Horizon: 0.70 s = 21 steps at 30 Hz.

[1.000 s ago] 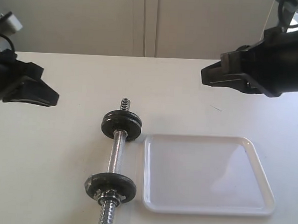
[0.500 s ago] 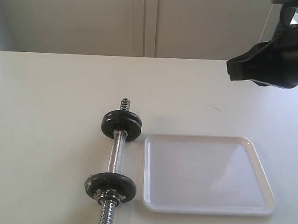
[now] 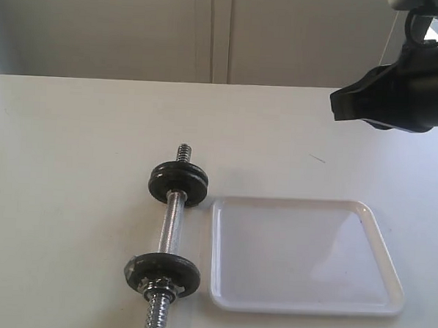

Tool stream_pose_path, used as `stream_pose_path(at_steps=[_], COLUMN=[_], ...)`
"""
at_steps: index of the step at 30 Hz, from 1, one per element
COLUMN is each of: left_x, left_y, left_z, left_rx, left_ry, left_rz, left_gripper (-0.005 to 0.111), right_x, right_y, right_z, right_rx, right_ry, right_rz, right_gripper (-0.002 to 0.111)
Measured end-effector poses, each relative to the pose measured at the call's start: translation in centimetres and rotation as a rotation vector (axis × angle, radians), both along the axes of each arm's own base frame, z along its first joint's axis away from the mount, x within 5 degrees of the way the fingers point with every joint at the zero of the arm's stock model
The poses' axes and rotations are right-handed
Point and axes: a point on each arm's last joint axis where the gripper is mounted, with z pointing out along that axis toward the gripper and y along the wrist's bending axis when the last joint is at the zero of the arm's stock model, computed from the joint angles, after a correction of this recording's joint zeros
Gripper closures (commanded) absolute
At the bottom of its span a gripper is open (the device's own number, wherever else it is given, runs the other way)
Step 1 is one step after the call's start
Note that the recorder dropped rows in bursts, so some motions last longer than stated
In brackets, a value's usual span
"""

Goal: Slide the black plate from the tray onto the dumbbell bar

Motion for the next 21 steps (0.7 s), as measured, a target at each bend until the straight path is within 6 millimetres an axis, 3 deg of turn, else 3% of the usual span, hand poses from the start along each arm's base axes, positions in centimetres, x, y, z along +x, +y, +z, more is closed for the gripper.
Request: stream_pose_path(at_steps=[14, 21], left_x=[-0.3, -3.3], left_y=[0.0, 0.4], left_z=[0.1, 1.4], left_rx=[0.001, -0.010], left_ry=[-0.010, -0.132], left_rz=[0.001, 0.001], left_gripper=[0.107, 0.107], right_x=[0.0, 0.0], right_y=[0.0, 0.0], right_z=[0.0, 0.0], right_rx=[-0.001, -0.001], right_ry=[-0.001, -0.001], right_rz=[0.001, 0.001], right_gripper=[0.108, 0.108])
